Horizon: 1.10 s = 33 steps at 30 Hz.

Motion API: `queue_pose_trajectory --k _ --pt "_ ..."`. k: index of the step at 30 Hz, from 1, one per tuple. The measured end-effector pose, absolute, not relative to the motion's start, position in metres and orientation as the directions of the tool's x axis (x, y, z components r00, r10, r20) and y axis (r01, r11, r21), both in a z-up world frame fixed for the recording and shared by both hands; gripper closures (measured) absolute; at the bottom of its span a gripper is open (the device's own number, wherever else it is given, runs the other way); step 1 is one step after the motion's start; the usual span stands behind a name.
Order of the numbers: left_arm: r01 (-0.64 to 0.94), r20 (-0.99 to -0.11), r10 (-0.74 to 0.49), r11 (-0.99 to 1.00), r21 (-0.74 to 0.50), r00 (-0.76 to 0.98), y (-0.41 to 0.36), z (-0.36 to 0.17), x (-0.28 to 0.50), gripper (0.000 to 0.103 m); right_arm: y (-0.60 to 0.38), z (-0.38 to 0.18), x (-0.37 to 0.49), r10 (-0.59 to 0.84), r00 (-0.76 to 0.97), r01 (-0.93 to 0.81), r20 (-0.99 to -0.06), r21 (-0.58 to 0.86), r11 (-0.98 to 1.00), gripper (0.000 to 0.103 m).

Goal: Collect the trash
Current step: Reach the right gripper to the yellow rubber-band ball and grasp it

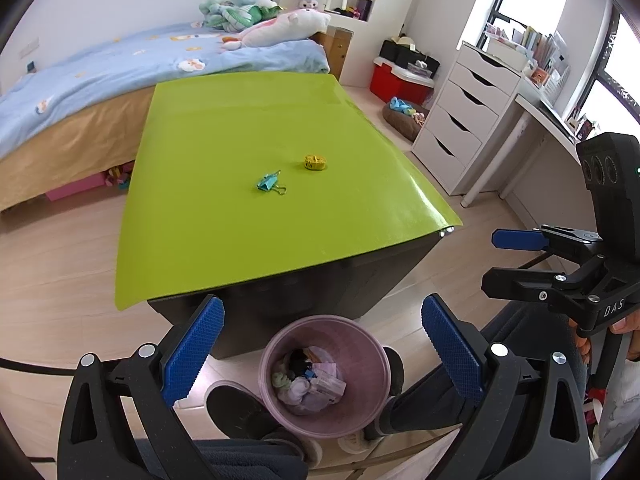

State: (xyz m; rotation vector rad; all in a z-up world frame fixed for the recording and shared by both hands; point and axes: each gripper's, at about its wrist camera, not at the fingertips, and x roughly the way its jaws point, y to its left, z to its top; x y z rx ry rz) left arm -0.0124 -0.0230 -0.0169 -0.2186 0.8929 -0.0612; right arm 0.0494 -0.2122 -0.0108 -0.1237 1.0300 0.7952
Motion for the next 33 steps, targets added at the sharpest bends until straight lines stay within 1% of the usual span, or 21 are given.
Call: queue_pose_trajectory --k 6,11,19,25,33 --pt "-0.044 -0.755 -0.137 0.976 -0.215 0.641 -0.016 -0.008 -0.003 0.008 -0.201 -0.005 0.065 0.522 0.281 -0.645 -0.805 0.244 0.724 0.005" --pt "-0.038 -0.750 -0.124 0.980 -0.195 0.650 -0.009 0.000 0.010 0.008 -0.183 0.007 0.096 0.508 0.295 -0.639 -0.809 0.228 0.735 0.005" --pt "-0.043 -0.751 -0.101 0.984 -0.170 0.653 0.007 0.006 0.033 0.008 -0.140 0.006 0.165 0.445 0.253 -0.602 -0.859 0.221 0.767 0.005" --pt "-0.055 -0.754 -0.084 0.986 -0.157 0.652 0.017 0.007 0.043 0.008 -0.102 -0.013 0.218 0.366 0.195 -0.540 -0.910 0.212 0.815 0.005" --pt "-0.064 -0.759 -0.081 0.985 -0.159 0.646 0.025 0.003 0.042 0.008 -0.075 -0.063 0.265 0.284 0.093 -0.410 -0.954 0.223 0.884 0.005"
